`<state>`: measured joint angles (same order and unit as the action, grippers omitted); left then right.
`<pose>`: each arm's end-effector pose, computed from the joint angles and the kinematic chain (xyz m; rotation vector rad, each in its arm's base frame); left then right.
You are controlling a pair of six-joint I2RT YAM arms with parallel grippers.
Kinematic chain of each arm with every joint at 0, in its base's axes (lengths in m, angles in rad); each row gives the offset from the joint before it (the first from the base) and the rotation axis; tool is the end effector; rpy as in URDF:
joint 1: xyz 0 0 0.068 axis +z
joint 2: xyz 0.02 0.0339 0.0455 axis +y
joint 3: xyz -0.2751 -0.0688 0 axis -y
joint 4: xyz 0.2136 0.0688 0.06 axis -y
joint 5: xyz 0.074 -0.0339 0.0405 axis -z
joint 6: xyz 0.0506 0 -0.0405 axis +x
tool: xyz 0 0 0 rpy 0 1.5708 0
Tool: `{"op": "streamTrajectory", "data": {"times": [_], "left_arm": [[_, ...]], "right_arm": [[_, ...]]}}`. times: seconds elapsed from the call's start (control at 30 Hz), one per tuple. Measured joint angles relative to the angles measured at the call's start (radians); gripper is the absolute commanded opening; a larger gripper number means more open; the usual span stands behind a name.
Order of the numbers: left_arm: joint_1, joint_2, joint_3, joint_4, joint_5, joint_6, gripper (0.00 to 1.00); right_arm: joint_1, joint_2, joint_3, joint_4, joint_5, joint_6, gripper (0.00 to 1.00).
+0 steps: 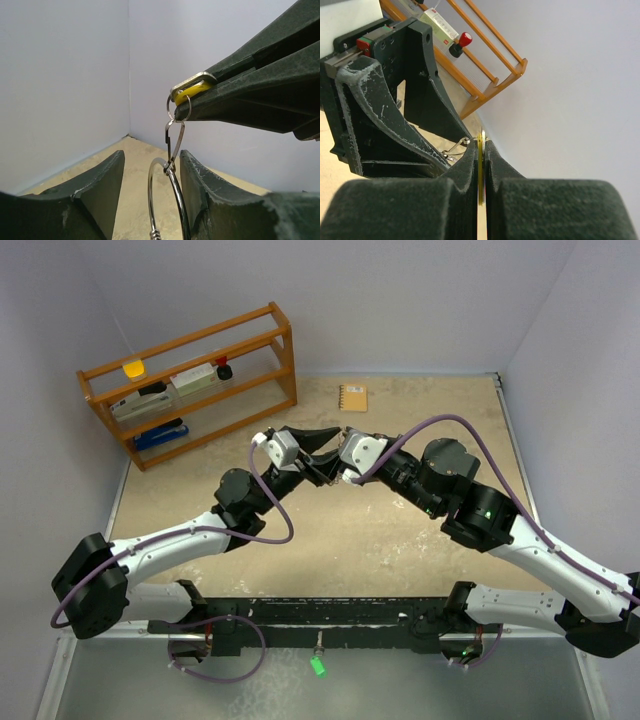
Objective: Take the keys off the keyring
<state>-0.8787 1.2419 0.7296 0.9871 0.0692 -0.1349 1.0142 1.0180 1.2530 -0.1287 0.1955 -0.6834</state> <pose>0.1616 -0.2004 0.3784 0.4759 1.0417 -0.9439 0.1099 0.1580 0.4688 -0.9899 1.0838 0.1261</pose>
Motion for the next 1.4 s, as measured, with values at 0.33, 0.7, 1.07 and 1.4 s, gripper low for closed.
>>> {"op": "streamTrajectory", "data": {"times": [0.33,0.7,1.07,1.4], "left_arm": [[-0.008,0.01,0.006,0.014,-0.015,0.023,0.44],[-0.014,0.01,0.021,0.024,-0.022,0.033,0.22],[-0.021,-0.009,0.017,-0.013,-0.023,0.051,0.11],[-0.034,-0.092,0.016,-0.173,-0.044,0.18,0.02]], "right_arm": [[0.0,0.0,0.0,0.0,0.0,0.0,0.0],[0.0,0.0,0.0,0.0,-0.003,0.0,0.0],[0.0,0.0,0.0,0.0,-0.003,0.0,0.0],[0.0,0.008,0.029,-0.059,-0.003,0.0,0.0]]}}
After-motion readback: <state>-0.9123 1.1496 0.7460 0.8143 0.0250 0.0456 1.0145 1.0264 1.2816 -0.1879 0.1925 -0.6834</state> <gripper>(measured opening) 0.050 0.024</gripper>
